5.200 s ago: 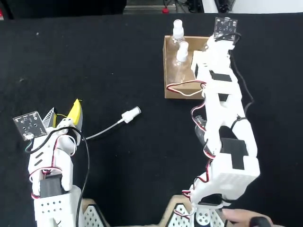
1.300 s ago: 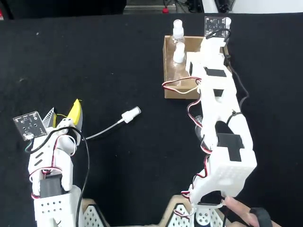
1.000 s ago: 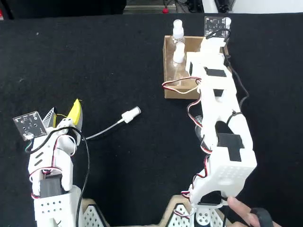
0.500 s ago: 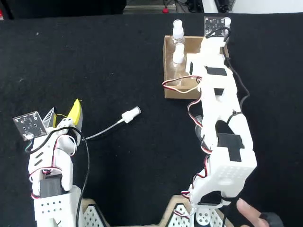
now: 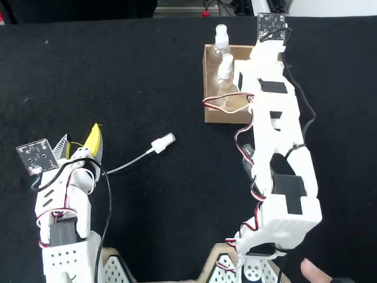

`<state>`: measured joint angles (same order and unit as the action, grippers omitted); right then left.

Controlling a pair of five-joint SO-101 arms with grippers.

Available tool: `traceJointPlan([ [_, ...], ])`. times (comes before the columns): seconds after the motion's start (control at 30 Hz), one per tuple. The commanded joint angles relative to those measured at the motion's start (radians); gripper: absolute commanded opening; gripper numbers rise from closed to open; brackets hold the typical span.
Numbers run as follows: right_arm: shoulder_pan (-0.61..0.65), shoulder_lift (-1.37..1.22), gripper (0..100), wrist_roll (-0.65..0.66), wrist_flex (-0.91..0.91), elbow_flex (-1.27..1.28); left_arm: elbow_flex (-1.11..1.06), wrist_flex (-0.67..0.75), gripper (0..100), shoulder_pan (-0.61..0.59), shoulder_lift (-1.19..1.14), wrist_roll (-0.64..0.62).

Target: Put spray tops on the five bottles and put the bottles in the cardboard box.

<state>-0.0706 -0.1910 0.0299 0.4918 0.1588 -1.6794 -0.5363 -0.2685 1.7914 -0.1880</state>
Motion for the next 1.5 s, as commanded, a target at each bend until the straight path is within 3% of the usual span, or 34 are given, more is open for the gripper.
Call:
traceJointPlan([
  [0.0, 0.006, 0.082, 41.7, 0.002, 0.014, -0.012, -0.022, 0.0, 26, 0.013, -0.005, 0.012],
  [0.5, -0.011, 0.232, 41.9, 0.002, 0.265, -0.01, -0.022, 0.0, 26, 0.013, -0.005, 0.012],
  [0.73, -0.011, 0.251, 41.8, 0.002, 0.496, -0.042, -0.022, 0.0, 26, 0.013, -0.005, 0.012],
  [1.03, -0.02, 0.375, 41.7, 0.012, 0.928, -0.14, -0.022, 0.0, 26, 0.013, 0.003, 0.012],
  [1.3, -0.018, 0.367, 41.7, 0.273, 1.197, -0.101, -0.022, -0.002, 26, 0.015, -0.003, 0.012],
  [1.47, -0.018, 0.334, 41.7, 0.491, 1.186, 0.102, -0.022, -0.002, 26, 0.015, 0.002, 0.012],
])
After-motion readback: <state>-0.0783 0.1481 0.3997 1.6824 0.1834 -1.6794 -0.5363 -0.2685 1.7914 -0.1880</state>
